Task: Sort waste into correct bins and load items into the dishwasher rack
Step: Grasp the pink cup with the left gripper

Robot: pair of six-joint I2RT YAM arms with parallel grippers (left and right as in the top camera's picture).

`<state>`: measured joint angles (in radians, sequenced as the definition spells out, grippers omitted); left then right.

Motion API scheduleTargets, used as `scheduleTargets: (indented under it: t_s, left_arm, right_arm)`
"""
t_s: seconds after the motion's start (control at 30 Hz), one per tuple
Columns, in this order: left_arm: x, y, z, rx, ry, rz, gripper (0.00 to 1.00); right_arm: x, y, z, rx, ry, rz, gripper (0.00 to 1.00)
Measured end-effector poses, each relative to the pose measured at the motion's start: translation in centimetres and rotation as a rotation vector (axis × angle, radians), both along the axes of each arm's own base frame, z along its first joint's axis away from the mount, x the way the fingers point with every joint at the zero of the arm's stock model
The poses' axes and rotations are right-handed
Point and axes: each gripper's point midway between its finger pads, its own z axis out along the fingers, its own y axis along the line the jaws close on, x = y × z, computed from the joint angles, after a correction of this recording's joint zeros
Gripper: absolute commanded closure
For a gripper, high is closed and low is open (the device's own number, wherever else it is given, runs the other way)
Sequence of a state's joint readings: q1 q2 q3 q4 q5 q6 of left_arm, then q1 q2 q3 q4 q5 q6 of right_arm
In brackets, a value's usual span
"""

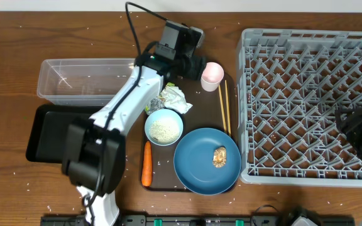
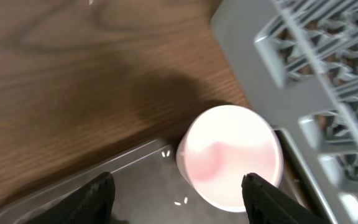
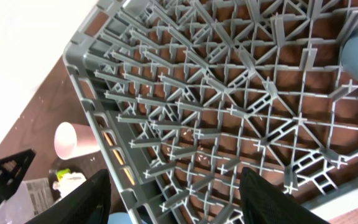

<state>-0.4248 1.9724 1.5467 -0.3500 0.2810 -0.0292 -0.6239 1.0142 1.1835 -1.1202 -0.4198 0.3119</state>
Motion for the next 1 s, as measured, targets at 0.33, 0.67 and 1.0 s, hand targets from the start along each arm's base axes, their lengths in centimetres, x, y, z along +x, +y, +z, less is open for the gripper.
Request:
scheduleTargets:
  t_s: [0.33, 0.67, 1.0]
  left_arm:
    - [0.0, -1.0, -6.1, 0.015, 0.105, 0.026, 0.46]
    - [-0.5, -1.0, -6.6, 0.024, 0.138, 0.042, 0.93]
    - [-2.5, 0.0, -6.9, 0.059, 0.223, 0.042, 0.94]
  right_arm:
    - [-0.3, 0.2, -0.4, 0.001, 0.023, 0.018, 0.39]
    - [-0.4, 0.3, -0.6, 0.0, 0.029, 0.024, 0.38]
    - [-0.6, 0.4, -0.8, -0.009, 0.041, 0.043, 0.37]
